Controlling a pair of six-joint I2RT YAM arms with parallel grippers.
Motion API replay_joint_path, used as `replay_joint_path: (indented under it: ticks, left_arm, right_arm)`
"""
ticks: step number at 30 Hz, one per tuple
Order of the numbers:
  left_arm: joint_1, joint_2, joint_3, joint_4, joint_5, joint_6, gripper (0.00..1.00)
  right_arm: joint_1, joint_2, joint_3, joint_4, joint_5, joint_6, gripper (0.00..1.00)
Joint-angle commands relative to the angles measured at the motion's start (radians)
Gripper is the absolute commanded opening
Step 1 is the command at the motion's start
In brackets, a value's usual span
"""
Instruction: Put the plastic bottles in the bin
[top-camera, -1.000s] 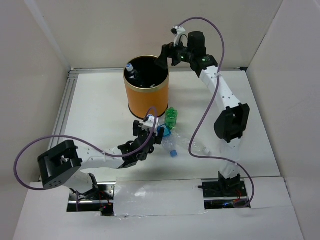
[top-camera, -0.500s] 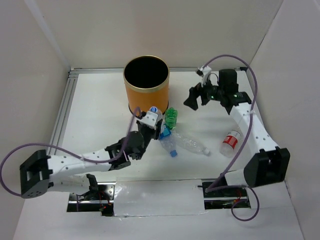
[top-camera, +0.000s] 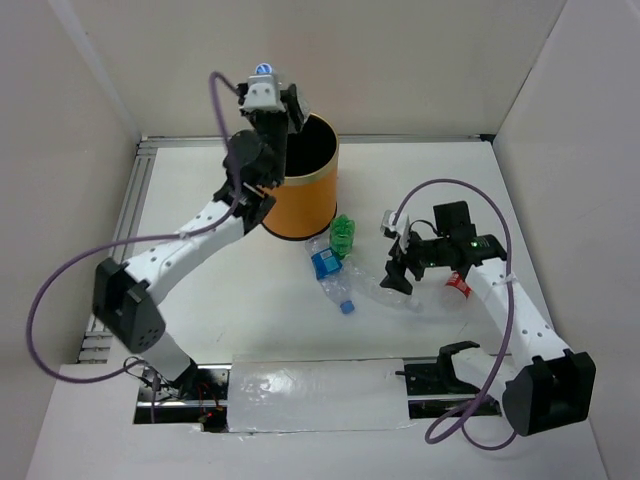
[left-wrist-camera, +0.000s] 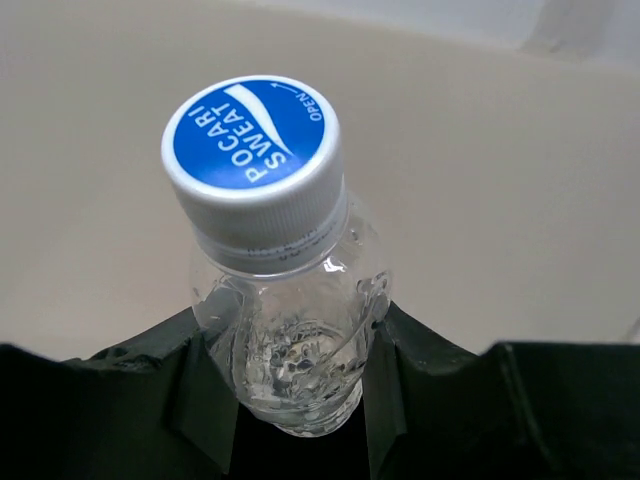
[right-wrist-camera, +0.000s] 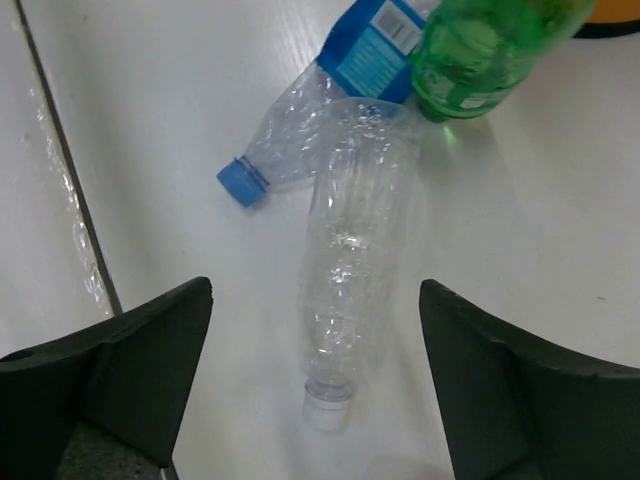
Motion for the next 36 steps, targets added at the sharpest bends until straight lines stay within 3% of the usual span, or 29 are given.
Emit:
replay_joint_path:
  ticks: [1, 3, 4, 5, 7, 9, 12, 15, 17, 20, 24, 25, 26, 27, 32, 36]
  left_arm:
    - [0.051, 0.127, 0.104, -0.056, -0.048, 0.013, 0.15]
    - [0.070, 0.168, 0.113, -0.103, -0.059, -0.016, 0.28]
    - [0.081, 0.168, 0.124, -0.152, -0.059, -0.025, 0.41]
    - [0.081, 0.179, 0.124, -0.178, -0.059, -0.038, 0.63]
    - [0.081, 0.179, 0.145, -0.234, -0.050, -0.062, 0.81]
    - [0.081, 0.167, 0.146, -0.243, -0.050, -0.062, 0.87]
    - [0.053, 0.106, 0.146, -0.262, -0.050, -0.036, 0.89]
    - [-0.045, -0.007, 0.146, -0.378, -0.059, -0.026, 0.95]
    - [-0.153, -0.072, 0.130, -0.525, -0.081, -0.028, 0.95]
    - [-0.278, -0.186, 0.046, -0.742, -0.148, -0.163, 0.96]
    - [-0.355, -0.299, -0.144, -0.982, -0.178, -0.514, 0.96]
    - [-0.364, -0.318, -0.193, -1.010, -0.178, -0.579, 0.96]
    - [-0.364, -0.353, -0.285, -1.038, -0.162, -0.730, 0.96]
    - [-0.364, -0.368, -0.334, -1.047, -0.141, -0.787, 0.96]
    - [-0.344, -0.393, -0.543, -0.971, -0.001, -1.004, 0.97]
    - [-0.320, -0.358, -0.626, -0.894, 0.086, -1.058, 0.98]
  right_arm:
    - [0.043, -0.013, -0.026, -0.066, 0.008, -0.086, 0.92]
    - [0.074, -0.003, -0.075, -0.005, 0.080, -0.025, 0.94]
    - [0.083, 0.013, -0.087, 0.041, 0.097, -0.008, 0.96]
    - [0.083, 0.024, -0.097, 0.061, 0.110, 0.001, 0.99]
    - [0.108, 0.058, -0.129, 0.142, 0.155, 0.058, 1.00]
    - [0.123, 0.085, -0.141, 0.199, 0.192, 0.072, 1.00]
    - [0.146, 0.145, -0.152, 0.300, 0.266, 0.093, 1.00]
    - [0.169, 0.196, -0.193, 0.394, 0.318, 0.093, 1.00]
    - [0.178, 0.220, -0.218, 0.427, 0.332, 0.093, 0.99]
    - [0.178, 0.262, -0.242, 0.477, 0.341, 0.093, 0.92]
    - [0.163, 0.233, -0.243, 0.442, 0.338, 0.084, 0.59]
    - [0.163, 0.215, -0.243, 0.426, 0.314, 0.075, 0.35]
    - [0.151, 0.192, -0.243, 0.409, 0.300, 0.075, 0.23]
    - [0.136, 0.134, -0.229, 0.361, 0.283, 0.061, 0.18]
    - [0.092, -0.086, -0.096, 0.176, 0.142, 0.011, 0.08]
    - [0.080, -0.151, 0.110, 0.254, 0.082, 0.104, 0.05]
